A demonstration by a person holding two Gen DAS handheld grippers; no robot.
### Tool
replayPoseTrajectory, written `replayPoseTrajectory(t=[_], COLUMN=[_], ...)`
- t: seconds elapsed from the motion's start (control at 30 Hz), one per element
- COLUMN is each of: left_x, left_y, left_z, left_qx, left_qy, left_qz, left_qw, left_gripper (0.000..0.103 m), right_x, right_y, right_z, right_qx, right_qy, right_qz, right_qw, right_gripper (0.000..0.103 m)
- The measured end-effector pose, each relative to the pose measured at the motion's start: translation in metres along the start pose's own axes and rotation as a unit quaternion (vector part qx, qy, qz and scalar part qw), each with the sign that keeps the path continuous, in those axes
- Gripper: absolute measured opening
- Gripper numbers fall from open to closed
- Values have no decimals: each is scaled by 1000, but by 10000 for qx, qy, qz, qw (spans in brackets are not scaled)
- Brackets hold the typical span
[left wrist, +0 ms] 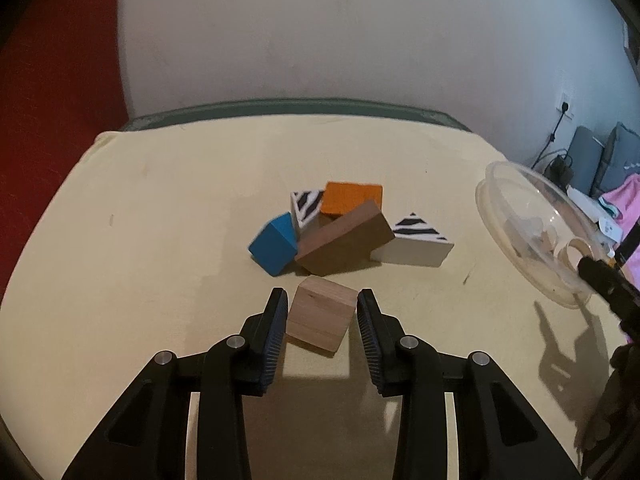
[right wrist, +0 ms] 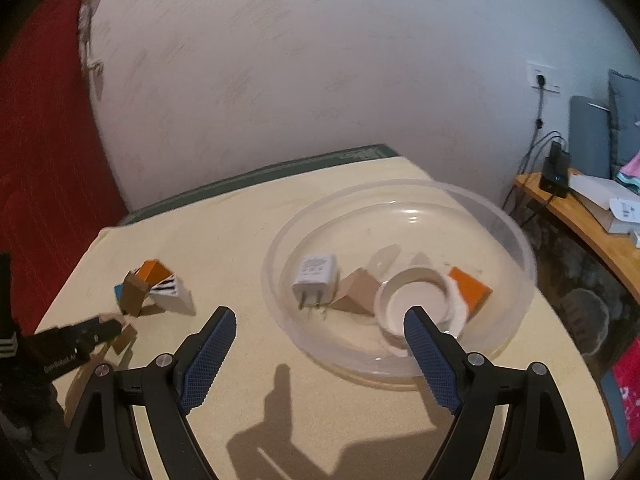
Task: Organize rigid objects
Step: 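Grasp the pale wooden cube with the left gripper and lift it, then grasp the white triangular block with the right gripper while the left gripper holds the pale cube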
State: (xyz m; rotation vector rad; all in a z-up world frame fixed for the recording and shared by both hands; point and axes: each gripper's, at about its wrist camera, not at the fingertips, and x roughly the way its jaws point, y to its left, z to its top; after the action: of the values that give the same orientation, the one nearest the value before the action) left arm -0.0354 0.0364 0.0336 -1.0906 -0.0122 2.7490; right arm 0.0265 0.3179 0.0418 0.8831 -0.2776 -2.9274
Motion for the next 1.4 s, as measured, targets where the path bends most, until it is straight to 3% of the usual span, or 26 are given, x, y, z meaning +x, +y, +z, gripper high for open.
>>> replayPoseTrajectory(t=[0.2, 0.53, 0.7, 1.23, 1.4], left_x=[-13, -17, -15, -14, -14], left_y=[10, 13, 14, 16, 17], left_z=[1, 0, -1, -1, -1], left_qx=[-243, -388, -466, -486, -506], left_qy=[-230, -279, -252, -235, -236], left_qz=[170, 324, 331, 306, 293], left_qw=[9993, 9983, 9980, 9981, 9980], left_gripper=[37, 37, 37, 37, 37], right_x=[5, 31, 60, 113, 106], right_y=[29, 83, 93, 110, 108], right_z=[5, 28, 35, 47, 37], right_qx=[-353, -919, -793, -744, -812], right_qy=[205, 357, 669, 991, 992], right_qz=[277, 602, 704, 413, 427], right_qw=[9988, 9933, 9921, 9914, 9908], right_gripper=[89, 89, 89, 89, 90])
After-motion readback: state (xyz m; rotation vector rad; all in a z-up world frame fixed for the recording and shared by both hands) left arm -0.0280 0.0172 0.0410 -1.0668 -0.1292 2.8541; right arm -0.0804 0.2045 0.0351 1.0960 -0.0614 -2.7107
